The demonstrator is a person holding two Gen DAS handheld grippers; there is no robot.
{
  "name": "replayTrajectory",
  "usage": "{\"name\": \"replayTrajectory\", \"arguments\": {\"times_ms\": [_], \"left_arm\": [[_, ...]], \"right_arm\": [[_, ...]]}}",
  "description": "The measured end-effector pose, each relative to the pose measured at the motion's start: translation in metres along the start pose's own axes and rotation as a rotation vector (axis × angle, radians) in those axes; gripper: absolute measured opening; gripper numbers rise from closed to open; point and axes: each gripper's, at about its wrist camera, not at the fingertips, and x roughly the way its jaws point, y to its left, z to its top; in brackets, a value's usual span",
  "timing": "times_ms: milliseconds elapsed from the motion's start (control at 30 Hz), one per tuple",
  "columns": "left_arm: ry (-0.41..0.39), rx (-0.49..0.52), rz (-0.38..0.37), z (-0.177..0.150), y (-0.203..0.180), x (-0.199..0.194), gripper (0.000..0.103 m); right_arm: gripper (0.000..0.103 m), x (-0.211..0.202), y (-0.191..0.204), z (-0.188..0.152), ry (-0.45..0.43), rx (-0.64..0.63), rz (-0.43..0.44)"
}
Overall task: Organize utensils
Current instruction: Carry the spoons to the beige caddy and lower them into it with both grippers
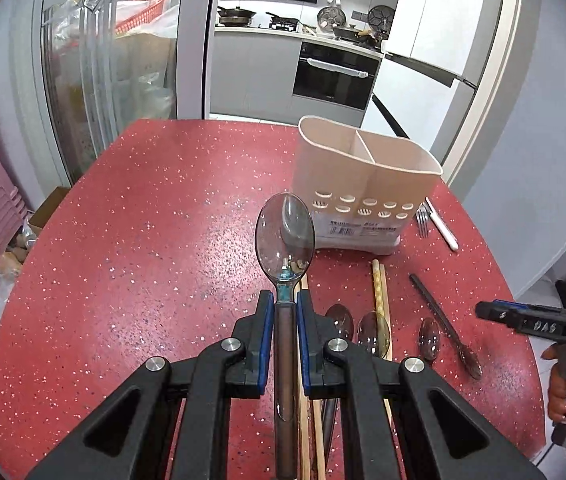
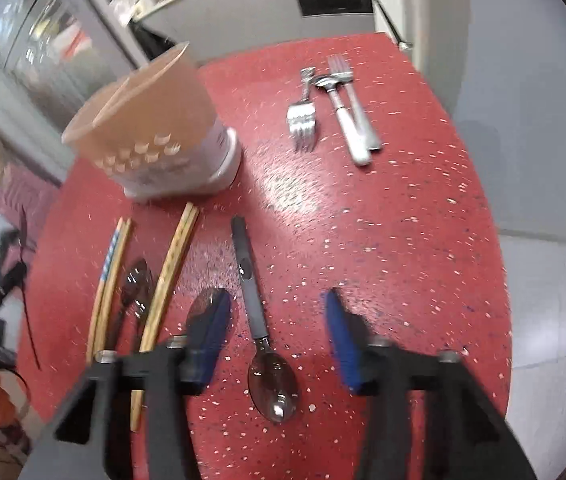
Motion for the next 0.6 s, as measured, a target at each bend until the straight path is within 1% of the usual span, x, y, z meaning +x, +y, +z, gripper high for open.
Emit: {"name": "replayTrajectory", "arguments": {"times_ms": [33,200,267,300,367,433,467,533,600], "left_arm": [[0.004,-0.004,-0.001,-0.001,0.001,0.002,0.034],[0.019,-0.016,-0.006,-0.005,0.002,0.008,0.034],[0.021,-0.017,-0.003,-0.007,0.002,0.008,0.034],[0.022,-0.017,-0.002,-0.008,0.003,0.008,0.034],[0.023,-0.02,0.001,-0.01,0.004,0.009,0.034],[0.023,-0.025,0.001,-0.01,0.006,0.009,0.034],[0.024,-0.027,0.002,-0.01,0.006,0.009,0.034],[0.022,-0.034,0.002,-0.009,0.008,0.009,0.034],[0.019,-0.037,-0.001,-0.009,0.008,0.008,0.034]], "right_arm": [[0.056,0.005,0.004,0.0,0.013,-0.02,-0.013],[0.043,0.034,0.022,0.008,0.068,-0.086,-0.043],[0.04,0.044,0.03,0.012,0.079,-0.12,-0.069],[0.037,0.05,0.034,0.013,0.096,-0.139,-0.074],[0.034,0.061,0.04,0.013,0.13,-0.162,-0.08],[0.028,0.063,0.051,0.01,0.128,-0.228,-0.146],[0.013,0.062,0.053,0.009,0.13,-0.237,-0.151],[0.013,0.057,0.049,0.009,0.124,-0.201,-0.126],[0.013,0.048,0.043,0.007,0.08,-0.171,-0.101]]}}
